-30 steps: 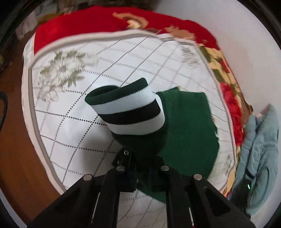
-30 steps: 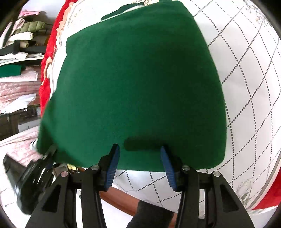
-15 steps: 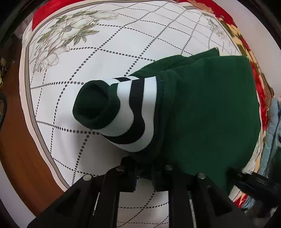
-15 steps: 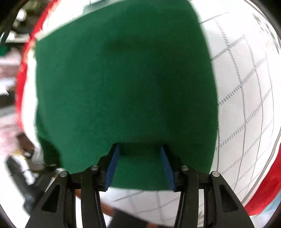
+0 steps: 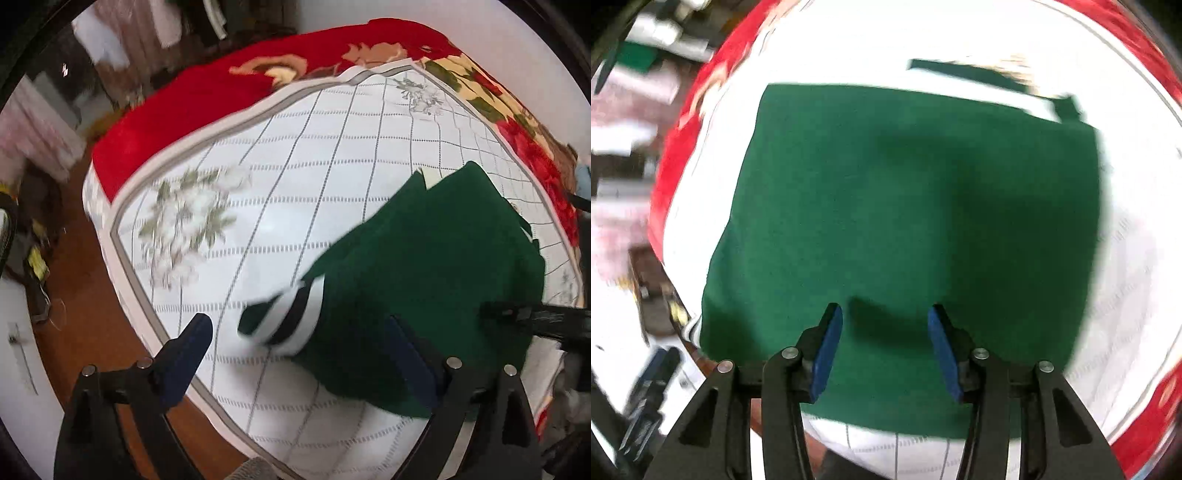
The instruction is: Fold large clothes
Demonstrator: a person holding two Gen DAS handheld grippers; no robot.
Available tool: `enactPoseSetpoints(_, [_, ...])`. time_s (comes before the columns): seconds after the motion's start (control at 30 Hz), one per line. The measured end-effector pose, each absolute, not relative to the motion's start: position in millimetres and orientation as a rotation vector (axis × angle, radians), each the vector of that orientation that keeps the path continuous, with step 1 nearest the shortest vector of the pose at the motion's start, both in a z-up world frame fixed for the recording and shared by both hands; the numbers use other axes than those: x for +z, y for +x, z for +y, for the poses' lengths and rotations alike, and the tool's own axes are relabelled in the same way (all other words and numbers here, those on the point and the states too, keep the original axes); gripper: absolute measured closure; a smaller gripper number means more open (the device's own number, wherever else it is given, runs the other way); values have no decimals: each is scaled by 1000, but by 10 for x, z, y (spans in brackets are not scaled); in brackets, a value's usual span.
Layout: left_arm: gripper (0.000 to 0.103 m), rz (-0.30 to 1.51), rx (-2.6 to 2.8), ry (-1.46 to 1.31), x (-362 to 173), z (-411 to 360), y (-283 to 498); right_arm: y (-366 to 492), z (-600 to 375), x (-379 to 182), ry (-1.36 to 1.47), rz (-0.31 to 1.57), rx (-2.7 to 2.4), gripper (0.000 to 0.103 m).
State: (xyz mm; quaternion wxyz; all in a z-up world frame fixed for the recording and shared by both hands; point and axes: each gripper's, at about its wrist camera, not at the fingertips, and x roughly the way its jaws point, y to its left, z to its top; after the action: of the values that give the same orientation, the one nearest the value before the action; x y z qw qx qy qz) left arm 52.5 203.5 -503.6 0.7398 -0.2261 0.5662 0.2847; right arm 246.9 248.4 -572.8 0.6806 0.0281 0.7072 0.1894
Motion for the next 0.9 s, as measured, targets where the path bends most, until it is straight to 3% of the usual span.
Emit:
enactPoseSetpoints(0.17, [7, 1257, 584, -490, -5169, 2045, 825, 2623, 2735, -6199, -108, 1564, 376, 52])
enactPoseSetpoints(0.27, [7, 1254, 586, -519, -5148, 1962, 882, 2671, 2540, -6130, 36, 1609, 361, 49])
enactPoseSetpoints(0.33, [7, 1267, 589, -562, -5120, 1915, 794, 2650, 2282, -6000, 224, 1608, 432, 38])
enactPoseSetpoints(0.4, [7, 1285, 585, -631, -5164, 1883, 624, 2514, 1854, -5825, 408, 1562, 452, 38])
enactPoseSetpoints(0.53, [7, 1312, 563, -813, -5366, 1852, 300, 2046, 748, -5594, 661, 1411, 346, 18])
enactPoseSetpoints(0.7, [7, 1284, 533, -1021, -5763, 1810, 232, 1803, -99, -6240, 809, 1471, 202, 18])
enactPoseSetpoints(0.9, [7, 1198, 490, -1023, -6034, 1807, 592, 1978, 293, -6832, 1009, 1477, 445, 18])
